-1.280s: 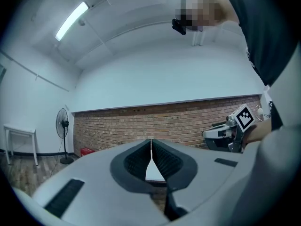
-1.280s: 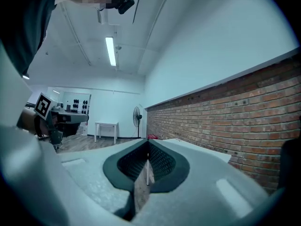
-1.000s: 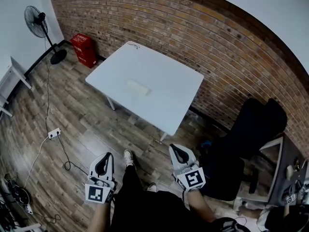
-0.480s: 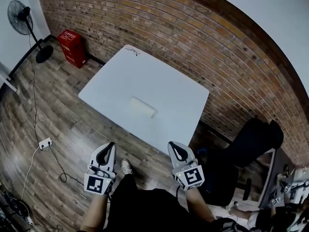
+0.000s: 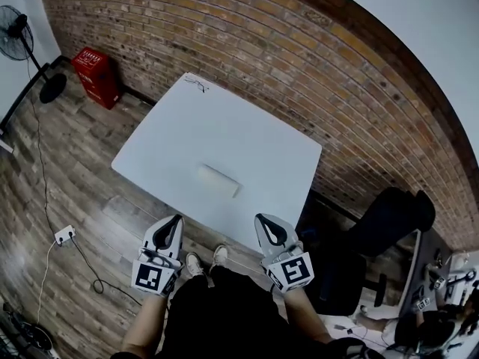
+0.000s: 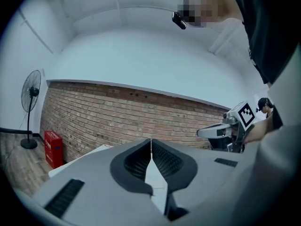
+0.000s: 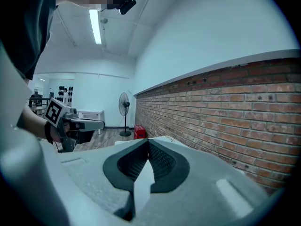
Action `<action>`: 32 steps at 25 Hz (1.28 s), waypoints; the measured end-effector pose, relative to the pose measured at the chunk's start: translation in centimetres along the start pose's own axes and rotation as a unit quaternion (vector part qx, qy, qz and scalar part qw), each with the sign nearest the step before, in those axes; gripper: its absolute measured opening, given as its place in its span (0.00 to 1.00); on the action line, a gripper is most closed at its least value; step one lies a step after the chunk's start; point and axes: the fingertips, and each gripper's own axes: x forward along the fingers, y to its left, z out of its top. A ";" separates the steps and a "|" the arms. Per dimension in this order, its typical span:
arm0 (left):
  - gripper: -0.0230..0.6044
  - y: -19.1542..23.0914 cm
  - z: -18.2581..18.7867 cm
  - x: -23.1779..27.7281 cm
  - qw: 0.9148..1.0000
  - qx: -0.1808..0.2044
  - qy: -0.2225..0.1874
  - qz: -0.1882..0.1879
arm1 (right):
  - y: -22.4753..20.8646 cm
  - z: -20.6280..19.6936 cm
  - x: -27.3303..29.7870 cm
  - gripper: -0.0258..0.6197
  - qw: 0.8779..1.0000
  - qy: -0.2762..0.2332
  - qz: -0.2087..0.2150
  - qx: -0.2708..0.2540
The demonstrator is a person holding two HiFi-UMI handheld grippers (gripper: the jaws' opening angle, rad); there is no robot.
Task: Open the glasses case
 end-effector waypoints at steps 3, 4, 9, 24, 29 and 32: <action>0.06 0.3 1.0 1.6 1.000 0.009 -0.004 0.009 | -1.9 0.2 0.8 0.05 1.000 -0.008 -0.002 -0.001; 0.06 0.5 1.4 2.0 1.000 0.014 -0.006 0.013 | -2.4 0.2 1.1 0.05 1.000 -0.009 -0.001 -0.003; 0.06 1.0 2.2 3.4 0.999 0.037 0.003 0.022 | -3.7 -0.5 2.9 0.05 1.000 -0.004 0.015 -0.003; 0.06 5.8 -9.3 8.5 0.990 0.061 0.130 0.013 | -3.0 -7.1 9.6 0.05 0.994 0.068 0.085 -0.016; 0.23 7.0 -14.2 11.7 0.980 0.079 0.183 -0.024 | -3.6 -10.5 11.6 0.06 0.988 0.095 0.117 -0.030; 0.23 7.9 -16.6 13.0 0.970 0.099 0.218 -0.054 | -3.5 -12.3 12.6 0.07 0.986 0.110 0.118 -0.037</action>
